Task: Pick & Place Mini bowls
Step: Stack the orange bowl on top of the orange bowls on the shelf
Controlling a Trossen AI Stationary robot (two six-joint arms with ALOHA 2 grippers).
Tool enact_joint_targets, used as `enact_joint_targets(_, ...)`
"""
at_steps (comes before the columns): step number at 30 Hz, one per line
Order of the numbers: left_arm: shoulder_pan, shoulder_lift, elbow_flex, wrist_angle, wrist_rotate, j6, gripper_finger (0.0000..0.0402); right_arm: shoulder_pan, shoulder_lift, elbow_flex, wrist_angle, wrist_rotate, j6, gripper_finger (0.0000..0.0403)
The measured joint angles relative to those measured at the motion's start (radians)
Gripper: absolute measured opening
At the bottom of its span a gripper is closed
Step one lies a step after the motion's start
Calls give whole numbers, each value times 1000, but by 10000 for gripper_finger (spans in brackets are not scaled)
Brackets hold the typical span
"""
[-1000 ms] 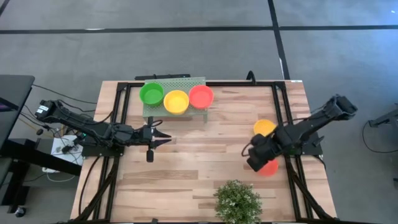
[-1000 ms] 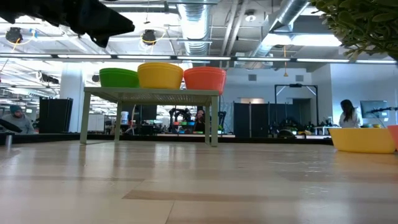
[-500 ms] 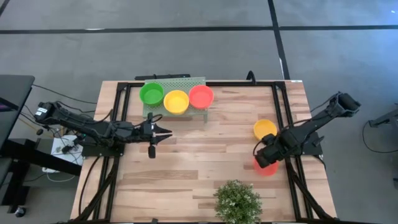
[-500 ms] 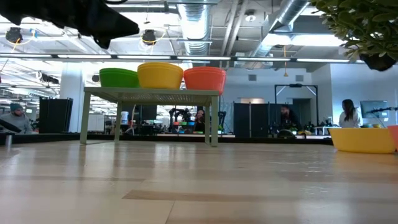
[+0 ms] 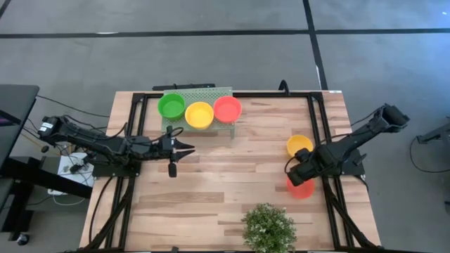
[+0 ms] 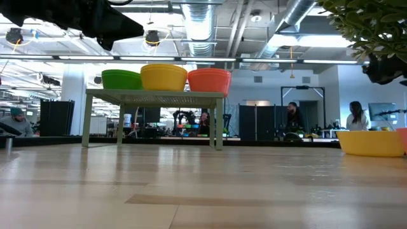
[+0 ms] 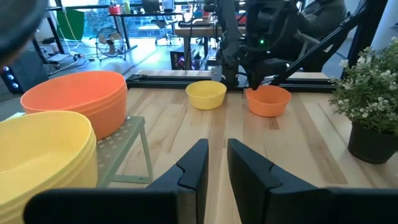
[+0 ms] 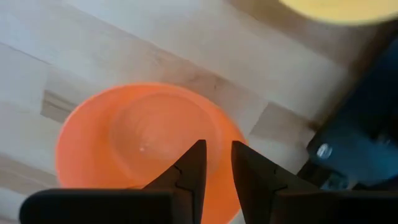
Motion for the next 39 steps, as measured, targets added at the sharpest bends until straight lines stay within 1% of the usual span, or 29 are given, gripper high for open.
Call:
enact_joint_targets(5,0,0,0,7,0,3,62,-58,29,-1,0,40,-113,70)
enact_joint_targets(12,1,0,0,21,0,3,62,-125,30,28,0,53,-300,70)
enact_joint_targets(16,1,0,0,36,0,3,62,-159,30,42,0,96,-417,70)
enact_joint_targets(20,1,0,1,44,0,3,62,-193,30,42,-8,93,-509,70)
enact_joint_targets(31,1,0,1,130,0,3,62,-256,36,24,2,73,-582,70)
enact_joint_targets(36,1,0,1,163,0,4,62,-286,36,-31,36,14,-618,70)
enact_joint_targets(39,1,0,1,191,0,4,62,-295,36,-38,50,10,-624,70)
